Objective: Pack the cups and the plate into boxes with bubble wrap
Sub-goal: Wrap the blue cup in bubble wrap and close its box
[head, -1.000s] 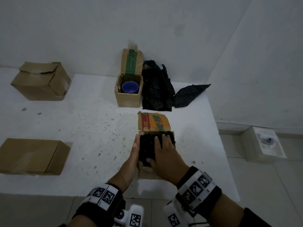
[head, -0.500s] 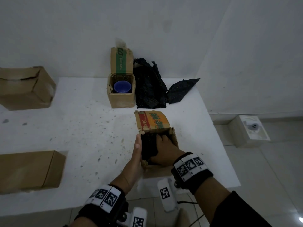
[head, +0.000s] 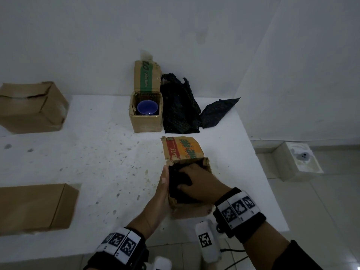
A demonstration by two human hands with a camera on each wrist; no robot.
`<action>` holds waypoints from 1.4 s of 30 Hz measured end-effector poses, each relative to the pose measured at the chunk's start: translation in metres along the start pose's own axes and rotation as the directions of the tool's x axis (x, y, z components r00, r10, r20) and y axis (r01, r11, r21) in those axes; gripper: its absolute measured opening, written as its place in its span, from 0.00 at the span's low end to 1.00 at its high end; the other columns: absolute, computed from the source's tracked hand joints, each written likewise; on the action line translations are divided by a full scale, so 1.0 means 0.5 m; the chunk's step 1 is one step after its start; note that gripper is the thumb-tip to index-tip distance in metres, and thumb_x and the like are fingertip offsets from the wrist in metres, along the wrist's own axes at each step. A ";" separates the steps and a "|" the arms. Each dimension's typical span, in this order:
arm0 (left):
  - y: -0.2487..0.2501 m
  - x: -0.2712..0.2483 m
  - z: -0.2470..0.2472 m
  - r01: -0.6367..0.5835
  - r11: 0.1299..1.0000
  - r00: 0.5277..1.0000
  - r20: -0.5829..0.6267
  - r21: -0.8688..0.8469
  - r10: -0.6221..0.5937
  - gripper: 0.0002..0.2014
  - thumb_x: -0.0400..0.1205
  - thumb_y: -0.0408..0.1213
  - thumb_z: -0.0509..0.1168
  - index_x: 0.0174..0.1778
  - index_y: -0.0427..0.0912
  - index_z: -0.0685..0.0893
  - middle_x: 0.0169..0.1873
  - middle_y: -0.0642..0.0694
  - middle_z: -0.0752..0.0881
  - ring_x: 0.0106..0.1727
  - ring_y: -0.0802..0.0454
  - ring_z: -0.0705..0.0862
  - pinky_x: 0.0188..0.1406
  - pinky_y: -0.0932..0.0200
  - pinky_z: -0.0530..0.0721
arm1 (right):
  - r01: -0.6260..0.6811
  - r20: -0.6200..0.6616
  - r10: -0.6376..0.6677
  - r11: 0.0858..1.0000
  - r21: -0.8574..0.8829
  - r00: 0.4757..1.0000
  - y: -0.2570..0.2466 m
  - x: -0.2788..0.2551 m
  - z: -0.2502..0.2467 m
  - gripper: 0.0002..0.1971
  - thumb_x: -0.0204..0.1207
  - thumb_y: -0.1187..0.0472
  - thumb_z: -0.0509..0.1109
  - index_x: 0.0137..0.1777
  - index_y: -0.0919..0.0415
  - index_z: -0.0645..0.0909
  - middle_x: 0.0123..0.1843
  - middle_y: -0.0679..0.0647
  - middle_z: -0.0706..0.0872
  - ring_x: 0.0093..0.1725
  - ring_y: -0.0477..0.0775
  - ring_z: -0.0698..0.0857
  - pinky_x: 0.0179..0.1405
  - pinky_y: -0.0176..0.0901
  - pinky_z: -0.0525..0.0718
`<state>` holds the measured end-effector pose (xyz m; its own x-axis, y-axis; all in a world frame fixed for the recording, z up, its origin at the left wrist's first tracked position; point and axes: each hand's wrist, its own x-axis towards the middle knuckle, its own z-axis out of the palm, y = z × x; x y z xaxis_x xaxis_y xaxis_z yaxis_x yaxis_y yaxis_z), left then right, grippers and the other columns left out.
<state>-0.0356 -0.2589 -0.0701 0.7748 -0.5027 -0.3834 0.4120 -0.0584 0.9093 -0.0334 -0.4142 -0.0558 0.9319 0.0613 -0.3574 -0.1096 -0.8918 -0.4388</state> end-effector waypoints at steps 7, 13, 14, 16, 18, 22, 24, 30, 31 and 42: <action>-0.003 -0.003 -0.005 -0.020 0.991 1.000 -0.017 0.136 0.022 0.23 0.86 0.51 0.34 0.79 0.64 0.49 0.75 0.69 0.55 0.76 0.68 0.57 0.70 0.66 0.65 | -0.131 -0.319 0.357 0.821 0.556 0.878 0.068 0.054 -0.064 0.28 0.74 0.59 0.72 0.72 0.58 0.65 0.63 0.60 0.79 0.60 0.57 0.79 0.57 0.50 0.80; -0.003 -0.007 -0.001 0.008 0.995 0.996 -0.092 0.101 0.002 0.23 0.85 0.54 0.34 0.76 0.68 0.58 0.72 0.71 0.63 0.72 0.70 0.64 0.57 0.74 0.69 | -0.031 -0.180 0.390 0.477 0.878 0.903 0.097 0.052 -0.076 0.27 0.76 0.66 0.71 0.73 0.60 0.65 0.48 0.57 0.86 0.32 0.49 0.80 0.26 0.27 0.79; -0.005 -0.007 -0.001 0.012 0.995 0.993 -0.115 0.095 -0.001 0.23 0.85 0.55 0.34 0.75 0.69 0.60 0.70 0.72 0.65 0.70 0.70 0.65 0.55 0.74 0.70 | 0.003 -0.217 0.377 0.493 0.870 0.900 0.100 0.046 -0.076 0.25 0.76 0.67 0.71 0.71 0.60 0.69 0.45 0.55 0.87 0.33 0.49 0.82 0.28 0.27 0.80; -0.012 -0.005 -0.002 0.006 0.998 0.990 -0.143 0.058 0.002 0.23 0.83 0.58 0.34 0.72 0.72 0.64 0.69 0.72 0.68 0.71 0.68 0.67 0.58 0.70 0.71 | 0.092 -0.294 0.290 0.552 0.828 0.911 0.106 0.027 -0.072 0.17 0.74 0.69 0.72 0.63 0.60 0.80 0.41 0.52 0.90 0.36 0.48 0.86 0.37 0.37 0.83; -0.019 -0.003 -0.004 0.006 1.000 0.986 -0.165 0.001 -0.006 0.25 0.80 0.63 0.35 0.69 0.74 0.69 0.70 0.68 0.71 0.72 0.65 0.69 0.68 0.60 0.70 | 0.201 -0.371 0.146 0.633 0.747 0.917 0.118 0.005 -0.057 0.14 0.73 0.72 0.72 0.48 0.51 0.87 0.43 0.45 0.91 0.44 0.43 0.87 0.51 0.47 0.82; -0.018 -0.001 -0.001 0.022 0.998 0.984 -0.175 -0.061 -0.033 0.27 0.77 0.66 0.38 0.67 0.72 0.72 0.68 0.66 0.75 0.73 0.62 0.70 0.74 0.50 0.67 | 0.251 -0.351 -0.093 0.864 0.436 0.932 0.160 -0.032 -0.013 0.22 0.77 0.69 0.68 0.53 0.34 0.79 0.67 0.34 0.77 0.73 0.40 0.70 0.80 0.50 0.45; -0.011 0.000 0.004 0.022 0.999 0.984 -0.173 -0.043 -0.029 0.25 0.78 0.65 0.41 0.69 0.71 0.71 0.69 0.66 0.74 0.71 0.64 0.71 0.69 0.55 0.70 | 0.322 -0.341 -0.208 0.890 0.322 0.917 0.178 -0.048 0.004 0.24 0.78 0.67 0.62 0.62 0.33 0.73 0.73 0.32 0.68 0.79 0.42 0.60 0.80 0.49 0.41; -0.014 -0.006 0.010 0.010 0.992 0.993 -0.116 0.126 0.004 0.36 0.81 0.34 0.64 0.78 0.65 0.54 0.72 0.62 0.66 0.70 0.64 0.68 0.50 0.83 0.75 | 0.381 -0.307 -0.320 0.910 0.162 0.896 0.194 -0.082 0.035 0.23 0.81 0.43 0.44 0.76 0.27 0.58 0.81 0.37 0.57 0.83 0.42 0.46 0.82 0.53 0.39; -0.017 -0.008 0.009 0.005 0.987 0.994 -0.106 0.160 0.013 0.38 0.81 0.33 0.65 0.78 0.66 0.52 0.73 0.62 0.65 0.72 0.64 0.66 0.50 0.85 0.74 | 0.370 -0.311 -0.325 0.924 0.098 0.893 0.192 -0.085 0.038 0.23 0.81 0.37 0.43 0.76 0.31 0.60 0.82 0.40 0.57 0.83 0.44 0.46 0.81 0.60 0.41; -0.024 -0.003 -0.007 -0.041 0.971 0.998 -0.038 0.237 0.052 0.39 0.81 0.32 0.65 0.77 0.66 0.48 0.75 0.59 0.63 0.72 0.64 0.65 0.47 0.84 0.75 | 0.082 -0.249 -0.168 0.943 -0.324 0.954 0.103 -0.076 0.082 0.44 0.59 0.21 0.55 0.61 0.58 0.71 0.70 0.66 0.77 0.70 0.73 0.75 0.66 0.79 0.67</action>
<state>-0.0400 -0.2543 -0.0811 0.8125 -0.4723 -0.3418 0.2544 -0.2403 0.9368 -0.0885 -0.4440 -0.0986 0.9933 0.0971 -0.0620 0.0849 -0.9808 -0.1757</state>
